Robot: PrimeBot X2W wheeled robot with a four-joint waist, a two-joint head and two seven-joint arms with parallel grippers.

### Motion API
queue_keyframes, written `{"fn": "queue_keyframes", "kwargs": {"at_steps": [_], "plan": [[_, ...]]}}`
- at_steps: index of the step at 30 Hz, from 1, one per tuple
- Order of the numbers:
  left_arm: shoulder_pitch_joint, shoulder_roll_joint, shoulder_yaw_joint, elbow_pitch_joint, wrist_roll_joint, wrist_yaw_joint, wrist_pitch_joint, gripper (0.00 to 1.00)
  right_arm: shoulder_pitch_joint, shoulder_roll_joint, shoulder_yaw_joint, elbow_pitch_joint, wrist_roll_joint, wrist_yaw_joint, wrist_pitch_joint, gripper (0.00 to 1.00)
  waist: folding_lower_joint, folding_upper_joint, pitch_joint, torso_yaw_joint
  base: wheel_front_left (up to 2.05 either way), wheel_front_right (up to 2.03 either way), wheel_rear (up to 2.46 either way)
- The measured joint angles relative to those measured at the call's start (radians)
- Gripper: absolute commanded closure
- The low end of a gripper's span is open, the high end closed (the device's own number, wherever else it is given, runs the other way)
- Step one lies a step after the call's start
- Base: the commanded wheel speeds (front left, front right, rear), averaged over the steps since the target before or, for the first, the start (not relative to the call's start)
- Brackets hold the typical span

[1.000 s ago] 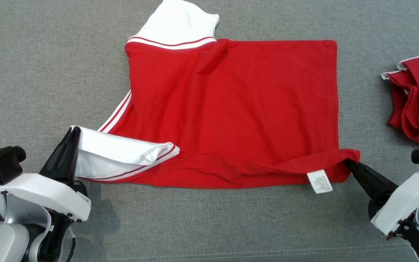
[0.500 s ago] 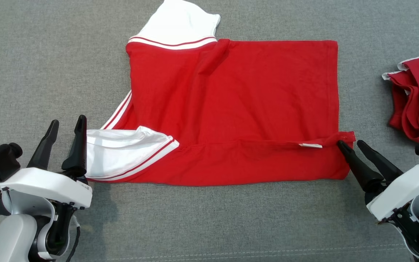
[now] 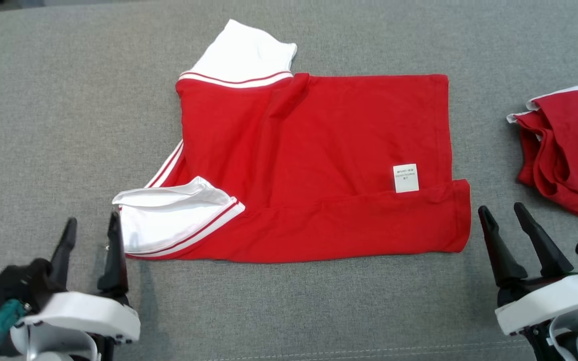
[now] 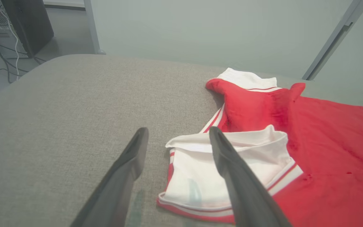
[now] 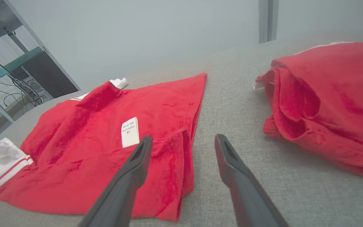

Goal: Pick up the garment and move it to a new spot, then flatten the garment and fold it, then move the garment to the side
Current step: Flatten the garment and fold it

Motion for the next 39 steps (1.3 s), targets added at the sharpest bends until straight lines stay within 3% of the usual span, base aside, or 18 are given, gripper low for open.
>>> {"fn": "queue_keyframes", "kwargs": {"at_steps": [7,13,22,39], "plan": [[0.045,-0.010,-0.039,0.057,-0.012,0.001,0.036,0.00,0.014,0.021,0.030,0.115,-0.169,0.000,-0.083,0.00,0.0000,0.0000,-0.051,0.004,0.00,0.00,0.00],[0.064,-0.011,-0.052,0.145,-0.047,-0.040,0.054,0.00,0.016,0.042,0.041,0.192,-0.216,0.000,-0.105,0.00,0.0000,0.0000,-0.097,0.003,0.00,0.00,0.00],[0.031,-0.027,-0.069,0.262,-0.093,-0.113,0.085,0.00,-0.003,0.060,0.069,0.282,-0.215,0.000,-0.107,0.00,0.0000,0.0000,-0.119,-0.002,0.00,0.00,0.00],[-0.147,-0.070,-0.074,0.479,-0.164,-0.227,0.115,0.00,-0.181,0.063,0.191,0.468,-0.168,0.000,-0.091,0.00,0.0000,0.0000,-0.056,-0.016,0.00,0.00,0.00]]}}
